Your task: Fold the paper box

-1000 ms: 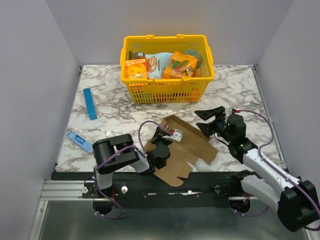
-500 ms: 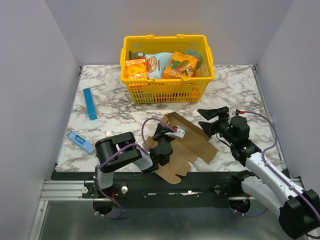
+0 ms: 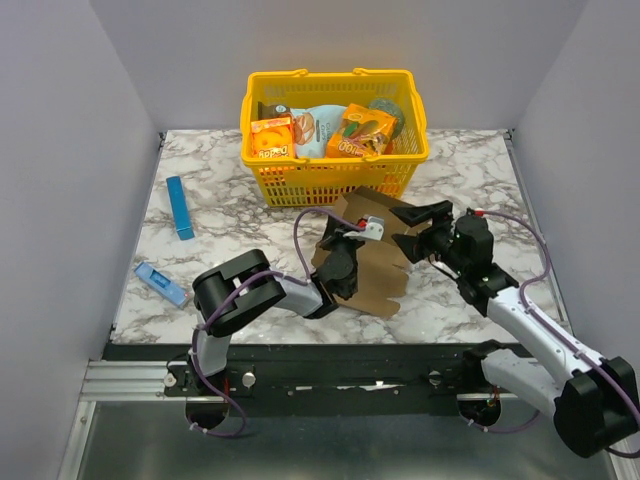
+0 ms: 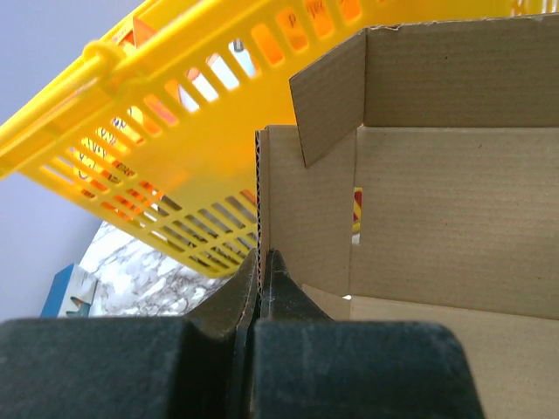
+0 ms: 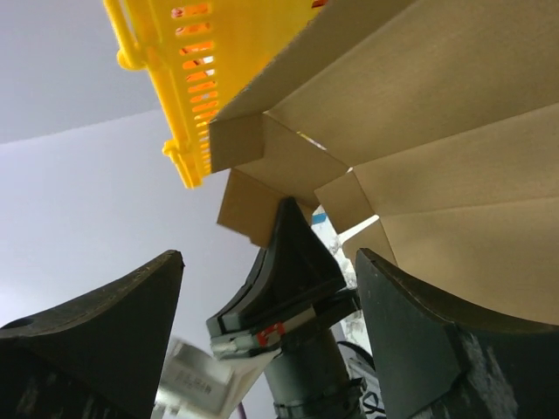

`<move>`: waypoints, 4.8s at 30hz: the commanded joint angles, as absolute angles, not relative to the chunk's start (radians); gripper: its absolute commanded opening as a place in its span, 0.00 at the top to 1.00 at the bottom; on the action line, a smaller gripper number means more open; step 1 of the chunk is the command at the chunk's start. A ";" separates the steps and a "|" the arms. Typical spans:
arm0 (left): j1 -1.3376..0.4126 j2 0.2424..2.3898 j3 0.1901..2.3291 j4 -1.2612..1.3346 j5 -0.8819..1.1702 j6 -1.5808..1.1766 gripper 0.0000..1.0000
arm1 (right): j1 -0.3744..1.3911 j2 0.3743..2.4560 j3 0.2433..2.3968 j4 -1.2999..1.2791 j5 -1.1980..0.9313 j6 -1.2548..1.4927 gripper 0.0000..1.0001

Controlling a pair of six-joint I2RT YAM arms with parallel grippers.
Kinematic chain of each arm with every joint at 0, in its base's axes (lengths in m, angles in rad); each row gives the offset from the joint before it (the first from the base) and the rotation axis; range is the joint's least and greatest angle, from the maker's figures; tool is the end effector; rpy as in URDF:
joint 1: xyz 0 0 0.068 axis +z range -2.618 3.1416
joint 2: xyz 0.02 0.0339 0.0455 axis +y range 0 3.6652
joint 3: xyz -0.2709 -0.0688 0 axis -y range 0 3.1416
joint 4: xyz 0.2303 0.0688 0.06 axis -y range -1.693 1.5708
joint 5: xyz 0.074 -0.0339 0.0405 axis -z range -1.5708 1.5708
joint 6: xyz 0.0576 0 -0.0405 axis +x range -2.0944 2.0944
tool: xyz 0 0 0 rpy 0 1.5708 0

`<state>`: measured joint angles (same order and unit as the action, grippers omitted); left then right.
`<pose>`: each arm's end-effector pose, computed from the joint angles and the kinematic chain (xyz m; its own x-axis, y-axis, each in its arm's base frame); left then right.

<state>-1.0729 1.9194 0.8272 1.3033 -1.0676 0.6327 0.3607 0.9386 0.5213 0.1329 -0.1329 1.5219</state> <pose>0.2217 -0.3022 0.2126 0.0893 0.4328 -0.8971 -0.0474 0.9015 0.4302 0.2037 0.0850 0.2568 -0.4811 0.8766 -0.0098 0.2393 0.1420 0.9605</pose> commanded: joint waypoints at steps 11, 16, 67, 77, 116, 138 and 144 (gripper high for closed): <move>-1.066 1.904 0.822 1.680 -1.008 0.624 1.00 | 0.331 1.163 0.643 0.164 -0.088 1.629 0.11; -1.066 1.885 0.798 1.690 -1.006 0.618 1.00 | 0.305 1.203 0.614 0.196 -0.078 1.701 0.12; -0.925 1.318 0.581 0.767 -0.174 0.121 0.01 | 0.250 1.223 0.629 0.348 -0.018 1.543 0.94; -0.785 1.177 0.612 0.376 0.046 -0.259 0.01 | 0.252 1.226 0.531 0.586 -0.046 1.226 0.94; -0.558 1.652 0.724 0.722 0.114 -0.413 0.12 | 0.109 1.410 0.316 0.899 -0.219 1.124 0.93; -0.572 1.943 0.928 0.635 -0.002 -0.396 0.13 | 0.103 1.439 0.314 0.963 -0.252 1.140 0.93; -0.623 1.997 0.954 0.687 0.089 -0.319 0.12 | 0.104 1.448 0.316 0.963 -0.252 1.140 0.93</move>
